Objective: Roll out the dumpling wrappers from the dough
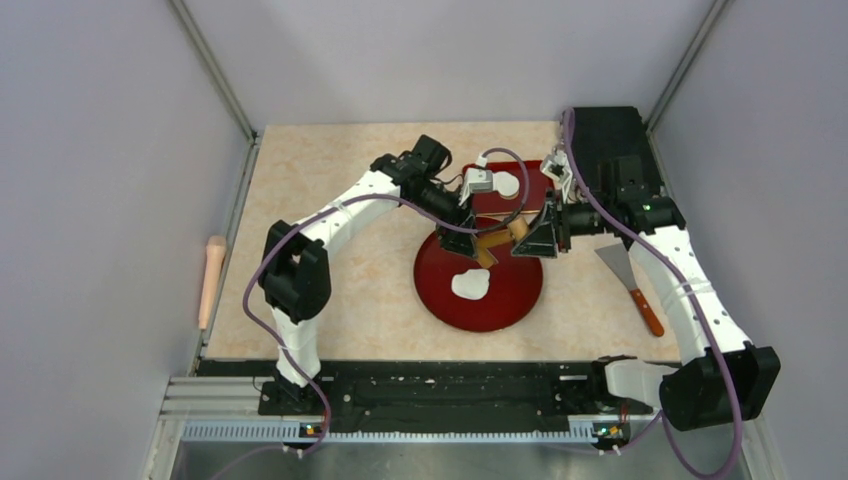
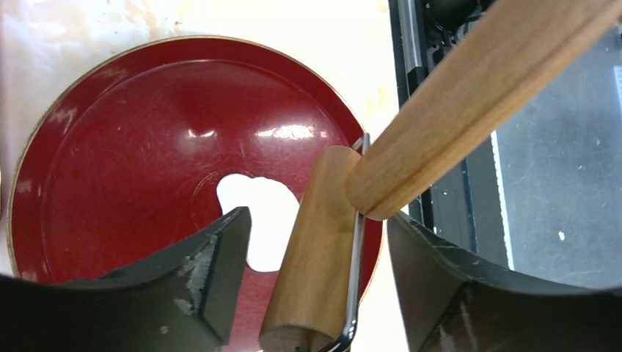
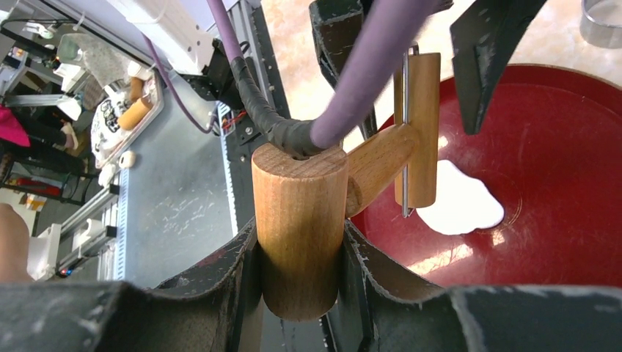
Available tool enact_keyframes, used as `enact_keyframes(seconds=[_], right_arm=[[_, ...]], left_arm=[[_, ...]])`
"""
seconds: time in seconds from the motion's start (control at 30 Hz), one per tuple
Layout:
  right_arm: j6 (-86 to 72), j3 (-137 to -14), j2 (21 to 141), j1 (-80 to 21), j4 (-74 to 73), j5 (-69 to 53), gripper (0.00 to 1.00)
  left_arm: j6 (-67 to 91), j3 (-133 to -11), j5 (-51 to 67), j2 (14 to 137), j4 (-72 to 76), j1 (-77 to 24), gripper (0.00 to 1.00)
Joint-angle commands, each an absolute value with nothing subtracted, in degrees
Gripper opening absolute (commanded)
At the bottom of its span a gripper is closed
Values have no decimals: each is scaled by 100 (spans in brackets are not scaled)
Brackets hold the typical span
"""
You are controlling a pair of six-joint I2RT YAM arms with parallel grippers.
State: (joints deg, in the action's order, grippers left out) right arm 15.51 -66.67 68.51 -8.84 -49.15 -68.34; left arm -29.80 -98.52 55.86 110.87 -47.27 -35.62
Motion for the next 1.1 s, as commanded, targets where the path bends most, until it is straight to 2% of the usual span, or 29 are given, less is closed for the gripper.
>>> enact_keyframes(seconds=[0.0, 0.03, 0.1, 0.13, 0.17, 0.27, 0.43, 0.5, 0.57, 0.73, 0.8, 0.9, 1.07], right_arm=[[1721, -7138, 6928, -825, -4644, -6912, 0], [1659, -7135, 6942, -799, -4567, -6865, 0], [1528, -7106, 6925, -761, -4376, -6752, 0], [1461, -7080, 6901, -764, -4287, -6690, 0], [1433, -7063, 6890, -760, -4220, -6644, 0], [1510, -7013, 6840, -763, -4148, -6421, 0], [2038, -6561, 6502, -769, -3830, -6254, 58], [2041, -6239, 6278, -777, -3405, -6254, 72], [1940, -5929, 6075, -818, -2905, -6174, 78], [1872, -5707, 6201, -995, -2541, -6013, 80], [1830, -5680, 6360, -1017, -2465, -5978, 74], [1845, -5693, 6614, -1029, -2494, -6041, 59], [1982, -5658, 6804, -1209, -2639, -6100, 57]], left_arm=[[-3329, -10007, 6093, 10998, -5052, -3581, 57], [-3347, -9992, 6075, 10979, -5077, -3604, 43], [-3393, -9941, 6029, 10946, -5100, -3657, 24], [-3407, -9914, 6013, 10928, -5106, -3684, 9], [-3398, -9899, 6005, 10913, -5099, -3705, 0], [-3376, -9911, 6069, 10896, -5138, -3737, 0], [-3393, -9866, 6188, 10779, -5244, -3742, 0], [-3363, -9792, 6255, 10746, -5214, -3759, 0], [-3333, -9745, 6303, 10764, -5205, -3793, 0], [-3220, -9705, 6429, 10810, -5137, -3832, 0], [-3198, -9703, 6470, 10811, -5131, -3832, 0], [-3176, -9711, 6529, 10788, -5119, -3834, 0], [-3161, -9707, 6547, 10758, -5112, -3832, 0]])
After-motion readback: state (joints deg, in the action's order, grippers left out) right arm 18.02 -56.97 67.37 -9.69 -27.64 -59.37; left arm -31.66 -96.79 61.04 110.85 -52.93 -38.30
